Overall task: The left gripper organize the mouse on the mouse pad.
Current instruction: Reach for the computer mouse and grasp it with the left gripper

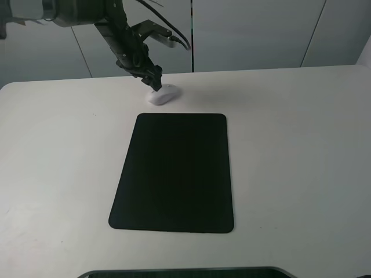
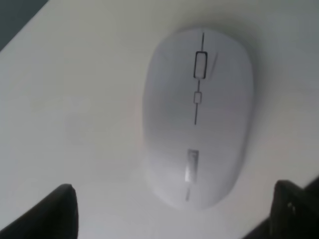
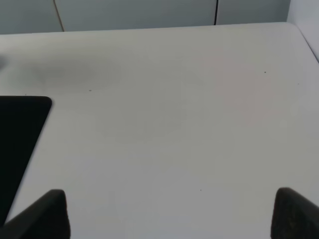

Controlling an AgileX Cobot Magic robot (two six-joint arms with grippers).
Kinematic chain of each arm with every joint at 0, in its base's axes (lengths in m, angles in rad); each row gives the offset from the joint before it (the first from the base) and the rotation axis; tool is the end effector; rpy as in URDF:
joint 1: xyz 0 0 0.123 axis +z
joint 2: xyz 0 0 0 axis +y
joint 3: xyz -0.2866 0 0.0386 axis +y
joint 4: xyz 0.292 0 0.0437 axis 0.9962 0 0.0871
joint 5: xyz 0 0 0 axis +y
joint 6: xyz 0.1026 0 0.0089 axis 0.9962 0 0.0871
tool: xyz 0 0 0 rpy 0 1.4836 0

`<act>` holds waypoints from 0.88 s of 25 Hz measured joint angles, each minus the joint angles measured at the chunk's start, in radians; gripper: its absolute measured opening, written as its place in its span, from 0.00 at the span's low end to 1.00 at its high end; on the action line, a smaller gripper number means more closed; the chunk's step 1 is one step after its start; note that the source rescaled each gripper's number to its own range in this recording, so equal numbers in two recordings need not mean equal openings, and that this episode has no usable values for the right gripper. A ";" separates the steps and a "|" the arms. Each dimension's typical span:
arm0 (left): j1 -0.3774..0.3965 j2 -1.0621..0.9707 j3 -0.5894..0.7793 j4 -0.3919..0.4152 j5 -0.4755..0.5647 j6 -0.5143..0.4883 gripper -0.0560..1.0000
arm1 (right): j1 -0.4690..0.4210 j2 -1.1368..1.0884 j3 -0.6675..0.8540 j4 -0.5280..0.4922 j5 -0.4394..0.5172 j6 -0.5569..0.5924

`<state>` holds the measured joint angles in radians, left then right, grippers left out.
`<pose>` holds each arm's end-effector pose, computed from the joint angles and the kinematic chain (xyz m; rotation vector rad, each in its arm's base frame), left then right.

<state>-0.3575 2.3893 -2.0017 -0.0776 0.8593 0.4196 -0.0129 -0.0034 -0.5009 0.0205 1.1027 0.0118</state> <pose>0.5259 -0.2029 0.1265 0.9847 2.5438 -0.0769 0.0376 0.0014 0.2896 0.0242 2.0818 0.0240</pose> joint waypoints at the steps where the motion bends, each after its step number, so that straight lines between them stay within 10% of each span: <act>1: 0.000 0.010 -0.005 0.000 -0.008 0.000 0.96 | 0.000 0.000 0.000 0.000 0.000 0.000; 22: -0.037 0.123 -0.078 -0.068 -0.087 0.049 0.96 | 0.000 0.000 0.000 0.000 0.000 0.000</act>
<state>-0.3949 2.5121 -2.0801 -0.1452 0.7722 0.4691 -0.0129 -0.0034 -0.5009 0.0205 1.1027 0.0118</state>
